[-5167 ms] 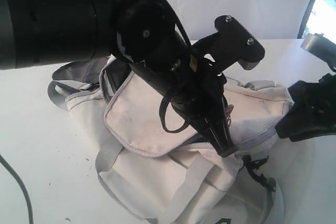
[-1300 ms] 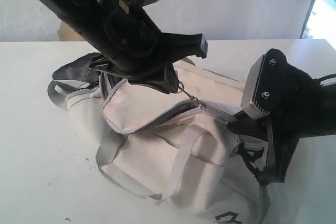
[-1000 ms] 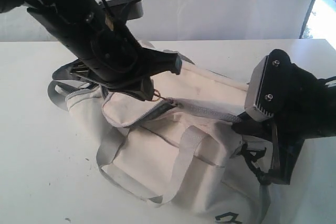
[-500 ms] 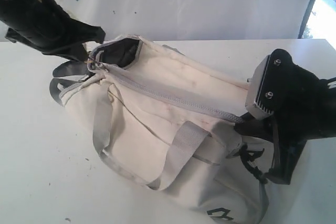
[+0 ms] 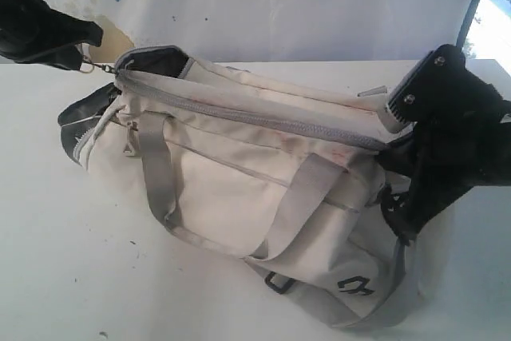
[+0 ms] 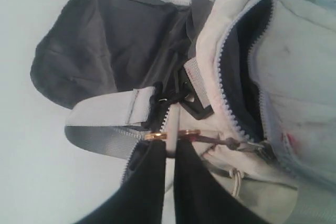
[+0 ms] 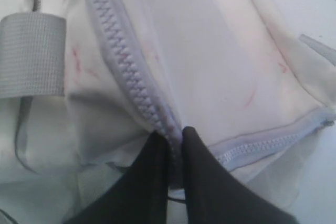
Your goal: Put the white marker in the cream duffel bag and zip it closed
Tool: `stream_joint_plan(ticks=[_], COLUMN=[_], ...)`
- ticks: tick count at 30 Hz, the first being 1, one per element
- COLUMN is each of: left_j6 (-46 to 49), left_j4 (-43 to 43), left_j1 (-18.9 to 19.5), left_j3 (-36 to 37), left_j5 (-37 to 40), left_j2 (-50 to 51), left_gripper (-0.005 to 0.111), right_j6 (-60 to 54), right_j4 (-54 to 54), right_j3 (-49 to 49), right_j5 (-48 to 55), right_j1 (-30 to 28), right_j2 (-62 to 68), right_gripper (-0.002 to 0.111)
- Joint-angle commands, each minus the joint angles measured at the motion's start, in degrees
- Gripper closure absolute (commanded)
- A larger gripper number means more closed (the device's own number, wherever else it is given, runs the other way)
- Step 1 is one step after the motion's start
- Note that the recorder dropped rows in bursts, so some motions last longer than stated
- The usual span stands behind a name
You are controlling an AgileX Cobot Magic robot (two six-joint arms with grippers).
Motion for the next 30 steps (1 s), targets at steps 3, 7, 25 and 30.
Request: stream_joint_plan(ticks=[3,7,25,30], left_j6=[0.12,-0.39,-1.09,3.03], left_j4=[8.73,8.43,7.95,4.29], left_j1=[2.8,2.8,2.8,2.7], left_j3=[-0.08,0.54,10.77,10.77], left_j5=[-0.03,2.15,2.93,1.6], left_j2=[-1.89,-5.13,-16.34,-15.97], left_gripper=[0.107,0.107,0.107,0.107], right_j6=[14.69,13.84,12.2,12.2], right_j4=[-17.76,-18.43,-12.61,-6.89], right_j3=[0.45,0.35,-6.33,-6.34], right_j5=[-2.88,-2.05,4.6,6.77], right_j1=[-4.31,-8.95,-9.43,-9.43], right_j2=[2.03,3.72,13.25,11.68], right_gripper=[0.108,0.108,0.108,0.088])
